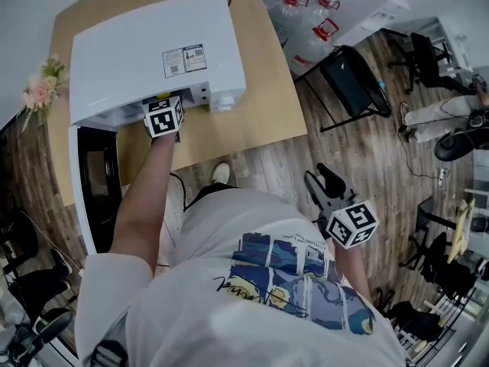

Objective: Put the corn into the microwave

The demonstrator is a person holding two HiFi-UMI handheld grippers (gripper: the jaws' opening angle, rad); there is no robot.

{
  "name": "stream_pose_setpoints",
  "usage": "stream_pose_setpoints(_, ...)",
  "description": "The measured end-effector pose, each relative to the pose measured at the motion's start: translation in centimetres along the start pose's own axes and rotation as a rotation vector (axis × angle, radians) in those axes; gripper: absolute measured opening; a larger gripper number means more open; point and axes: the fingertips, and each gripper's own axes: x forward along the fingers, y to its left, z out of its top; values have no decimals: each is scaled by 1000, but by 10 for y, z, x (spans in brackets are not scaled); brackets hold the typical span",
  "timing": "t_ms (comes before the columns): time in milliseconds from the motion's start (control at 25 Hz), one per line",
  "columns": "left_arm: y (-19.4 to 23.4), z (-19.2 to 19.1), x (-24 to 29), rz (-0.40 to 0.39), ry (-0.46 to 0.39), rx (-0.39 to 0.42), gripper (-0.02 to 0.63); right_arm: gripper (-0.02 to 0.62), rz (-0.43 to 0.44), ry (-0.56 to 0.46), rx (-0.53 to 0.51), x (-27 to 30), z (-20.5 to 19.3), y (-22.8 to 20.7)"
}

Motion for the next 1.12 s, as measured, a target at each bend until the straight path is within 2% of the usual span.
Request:
stream_pose_setpoints(560, -15, -12, 18, 37, 148, 142, 258, 144, -16, -3, 37, -2, -11, -1)
stream_pose_setpoints(960, -12, -13, 14, 63, 153, 131, 269, 144, -26, -11, 60, -23, -22, -7)
stream_pose_setpoints(1120, -11, -20, 10, 49, 166, 116, 306, 144, -22, -9, 64, -30, -31, -7)
